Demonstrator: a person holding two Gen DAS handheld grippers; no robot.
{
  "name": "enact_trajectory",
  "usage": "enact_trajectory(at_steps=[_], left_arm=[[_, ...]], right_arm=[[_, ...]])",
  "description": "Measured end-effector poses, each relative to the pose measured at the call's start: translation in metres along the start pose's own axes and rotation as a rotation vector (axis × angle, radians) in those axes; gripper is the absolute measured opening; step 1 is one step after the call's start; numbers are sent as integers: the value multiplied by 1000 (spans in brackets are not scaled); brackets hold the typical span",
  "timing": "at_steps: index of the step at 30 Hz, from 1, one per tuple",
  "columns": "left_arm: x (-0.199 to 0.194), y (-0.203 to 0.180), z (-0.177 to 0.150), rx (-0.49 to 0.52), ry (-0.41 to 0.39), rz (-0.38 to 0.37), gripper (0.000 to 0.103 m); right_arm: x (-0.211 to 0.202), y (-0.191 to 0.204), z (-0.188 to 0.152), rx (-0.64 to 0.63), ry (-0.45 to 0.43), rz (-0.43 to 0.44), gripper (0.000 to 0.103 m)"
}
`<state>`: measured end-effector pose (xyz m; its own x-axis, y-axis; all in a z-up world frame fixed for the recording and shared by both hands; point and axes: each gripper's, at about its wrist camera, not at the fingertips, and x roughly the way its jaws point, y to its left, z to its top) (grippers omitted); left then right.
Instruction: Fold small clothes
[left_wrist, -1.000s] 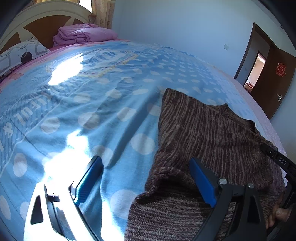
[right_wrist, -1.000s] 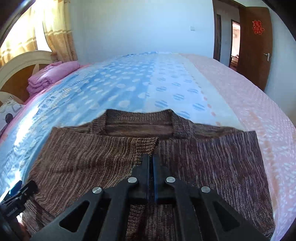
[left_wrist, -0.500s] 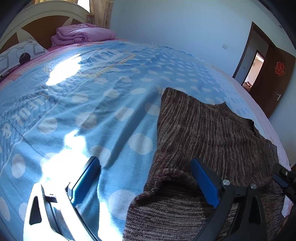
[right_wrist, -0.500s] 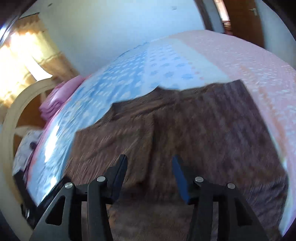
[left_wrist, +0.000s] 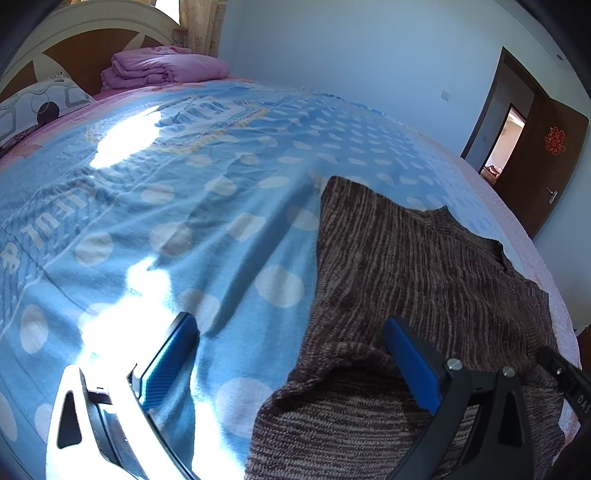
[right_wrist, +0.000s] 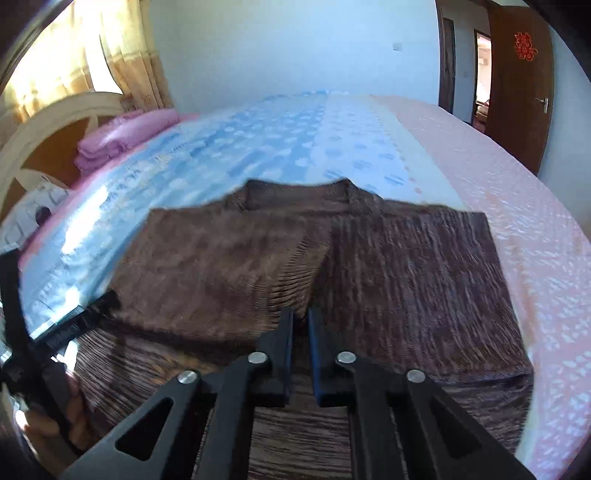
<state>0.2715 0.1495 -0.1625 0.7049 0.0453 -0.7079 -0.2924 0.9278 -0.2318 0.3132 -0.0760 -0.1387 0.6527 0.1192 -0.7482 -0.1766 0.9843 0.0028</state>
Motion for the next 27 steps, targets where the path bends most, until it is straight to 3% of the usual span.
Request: enact_trajectory(at_steps=[1,5,9,12,14,16,18,21,27], left_arm=[[0,-1,0,4,2,6,103],[3,-6,0,28,14,34,103],[4,-8,1,45,33,31,103],[-4,-3,2,81,62,-58,103],[-20,11,0,71,76,-161,103],[-44,29,-5,66,63,-233,103],[-73,43,-10,111,33,-250,103],[-119,63,-20,222,-3,-252,103],[-178,80,-63,372,91,-422,103]], right_arm=[[10,-3,-5,0,33,-1,5],[7,-9,-9,36,-6,24,5],[-18,-21,-10,113,-8,66,6],[-68,-37,-18,131,-90,85,7],[-100,-46,-26,112,-147,66,23],[-139,-61,-40,103,-212,57,64],[-175,-74,-54,95,-264,56,67],[-214,-95,-72,87,-269,84,67],[-250,-103,-108,59,-181,217,67]])
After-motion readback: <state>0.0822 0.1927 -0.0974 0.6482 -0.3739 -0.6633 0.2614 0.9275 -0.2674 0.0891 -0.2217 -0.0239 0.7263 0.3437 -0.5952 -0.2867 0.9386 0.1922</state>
